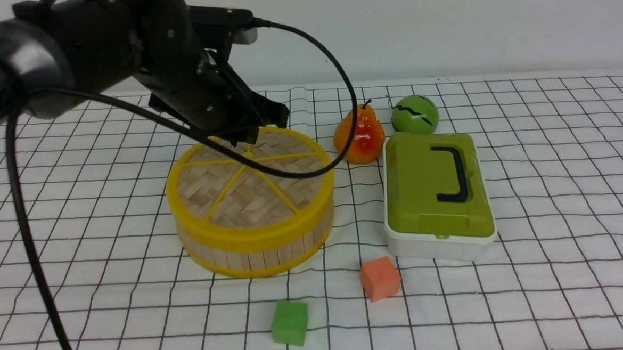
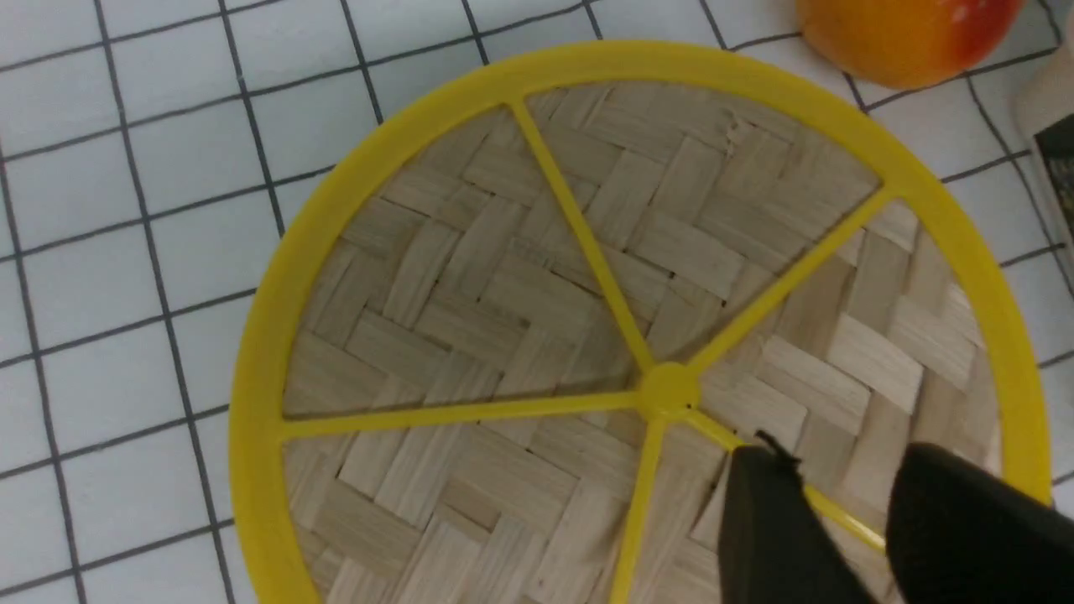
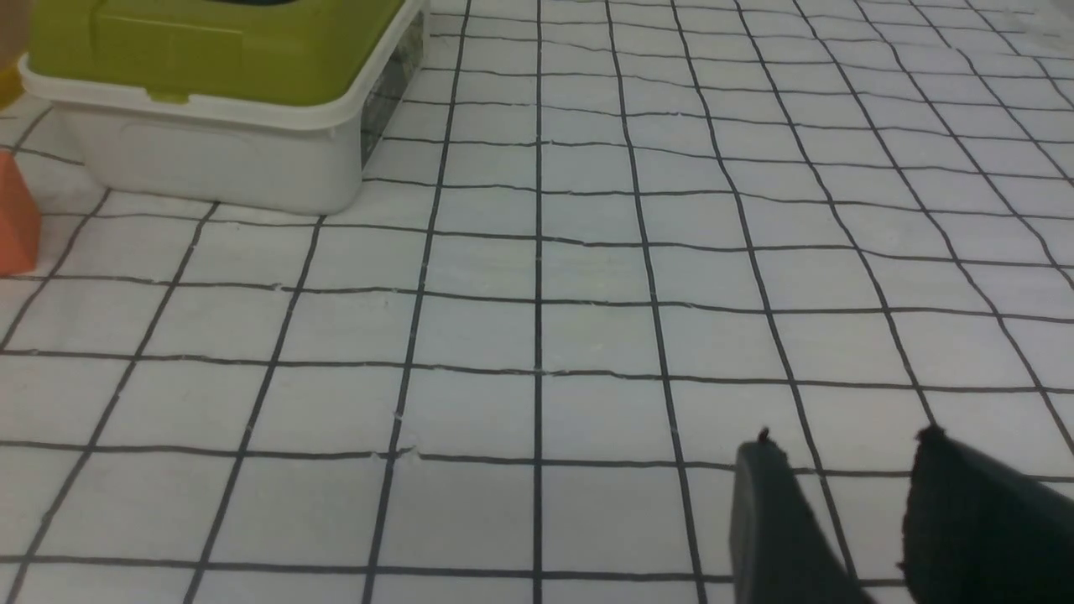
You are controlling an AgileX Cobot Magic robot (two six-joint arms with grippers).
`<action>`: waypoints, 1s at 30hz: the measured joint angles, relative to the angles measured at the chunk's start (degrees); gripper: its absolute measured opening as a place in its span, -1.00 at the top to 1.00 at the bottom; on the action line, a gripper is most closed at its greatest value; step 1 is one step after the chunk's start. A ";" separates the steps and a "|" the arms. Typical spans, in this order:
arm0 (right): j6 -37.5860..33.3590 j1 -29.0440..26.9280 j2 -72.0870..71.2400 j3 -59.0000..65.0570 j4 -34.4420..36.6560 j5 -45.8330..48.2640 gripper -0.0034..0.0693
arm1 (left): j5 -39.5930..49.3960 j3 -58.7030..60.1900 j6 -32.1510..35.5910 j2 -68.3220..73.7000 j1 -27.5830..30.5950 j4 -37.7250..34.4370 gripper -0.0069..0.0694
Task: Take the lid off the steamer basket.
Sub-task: Use the left arm to lift the lid of the steamer
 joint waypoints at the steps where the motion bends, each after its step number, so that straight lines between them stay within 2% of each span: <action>1: 0.00 0.00 0.00 0.00 0.00 0.00 0.25 | -0.17 -0.22 -0.26 0.61 0.00 0.19 0.01; 2: 0.00 0.00 0.00 0.00 0.00 0.00 0.25 | -0.32 -0.20 -0.37 0.74 0.00 0.19 -0.03; 3: 0.00 0.00 0.00 0.00 0.00 0.00 0.25 | -0.82 -0.33 -0.62 1.75 0.00 0.34 -0.16; 5: 0.00 0.00 0.00 0.00 0.00 0.00 0.25 | -1.53 -0.40 -0.62 2.73 0.00 0.34 -0.23; 8: 0.00 0.00 0.00 0.00 0.00 0.00 0.25 | -2.78 -0.40 -0.67 4.44 0.00 0.65 -0.23; 12: 0.00 0.00 0.00 0.00 0.00 0.00 0.25 | -4.25 -0.40 -0.84 6.70 0.00 2.07 -0.05; 19: 0.00 0.00 0.00 0.00 0.00 0.00 0.25 | -5.08 -0.80 -1.23 7.37 0.00 3.77 0.56; 27: 0.00 0.00 0.00 0.00 0.00 0.00 0.25 | -4.49 -0.73 -1.23 6.11 0.05 3.82 0.54; 30: 0.00 0.00 0.00 0.00 0.00 0.00 0.25 | -2.85 -0.38 -1.23 0.68 0.05 5.62 0.54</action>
